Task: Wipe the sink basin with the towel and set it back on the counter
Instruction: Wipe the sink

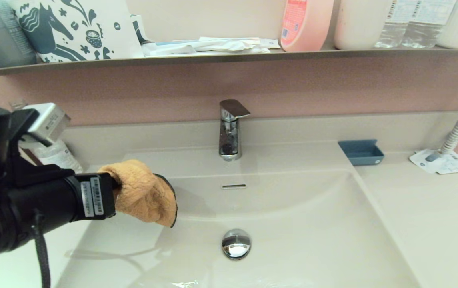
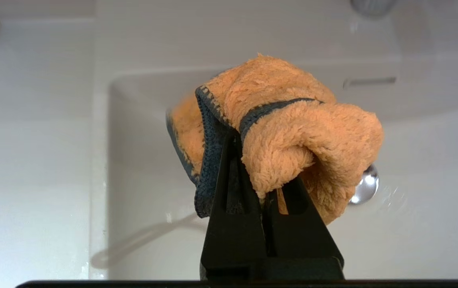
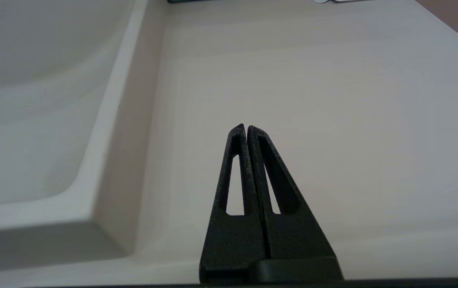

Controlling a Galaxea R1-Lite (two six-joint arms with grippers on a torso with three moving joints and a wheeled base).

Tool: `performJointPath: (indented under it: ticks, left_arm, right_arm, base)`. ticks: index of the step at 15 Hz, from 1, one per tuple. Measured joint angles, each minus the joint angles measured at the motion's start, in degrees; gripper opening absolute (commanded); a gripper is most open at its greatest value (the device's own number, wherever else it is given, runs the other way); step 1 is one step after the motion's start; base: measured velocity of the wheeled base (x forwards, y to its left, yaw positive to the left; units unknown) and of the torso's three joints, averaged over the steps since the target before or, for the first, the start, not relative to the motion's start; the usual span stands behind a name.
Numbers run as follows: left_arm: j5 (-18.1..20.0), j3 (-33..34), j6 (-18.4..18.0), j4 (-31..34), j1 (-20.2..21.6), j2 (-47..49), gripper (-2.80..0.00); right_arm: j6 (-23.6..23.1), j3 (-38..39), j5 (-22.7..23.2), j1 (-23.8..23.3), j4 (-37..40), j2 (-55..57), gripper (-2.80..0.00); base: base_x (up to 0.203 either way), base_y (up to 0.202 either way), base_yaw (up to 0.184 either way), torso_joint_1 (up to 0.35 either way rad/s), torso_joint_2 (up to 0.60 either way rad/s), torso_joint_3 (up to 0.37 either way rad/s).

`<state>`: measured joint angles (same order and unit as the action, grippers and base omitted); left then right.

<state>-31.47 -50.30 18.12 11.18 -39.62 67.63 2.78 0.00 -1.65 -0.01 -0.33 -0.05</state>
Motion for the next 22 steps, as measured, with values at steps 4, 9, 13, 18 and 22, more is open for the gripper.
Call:
performJointPath:
  ticks: [4, 9, 13, 18, 22]
  left_arm:
    - [0.1, -0.6, 0.6, -1.6, 1.0, -1.0, -2.80]
    - [1.5, 4.4, 6.9, -2.9, 1.1, 0.2, -2.80]
    - [3.5, 10.6, 6.6, -13.9, 4.4, 3.9, -2.80]
    - [11.7, 16.3, 3.2, -30.5, 13.8, 10.3, -2.80]
    - [11.7, 19.9, 3.9, -39.0, 13.2, 14.7, -2.80]
  right_arm:
    - [0.0, 0.0, 0.0, 0.0, 0.0, 0.0, -2.80]
    - [0.0, 0.0, 0.0, 0.0, 0.0, 0.0, -2.80]
    - [0.0, 0.0, 0.0, 0.0, 0.0, 0.0, -2.80]
    - [0.0, 0.0, 0.0, 0.0, 0.0, 0.0, -2.80]
    - [0.0, 0.0, 0.0, 0.0, 0.0, 0.0, -2.80]
  base:
    - [0.000, 0.000, 0.000, 0.000, 0.00, 0.000]
    - [0.000, 0.000, 0.000, 0.000, 0.00, 0.000]
    - [0.000, 0.000, 0.000, 0.000, 0.00, 0.000]
    - [0.000, 0.000, 0.000, 0.000, 0.00, 0.000]
    - [0.000, 0.000, 0.000, 0.000, 0.00, 0.000]
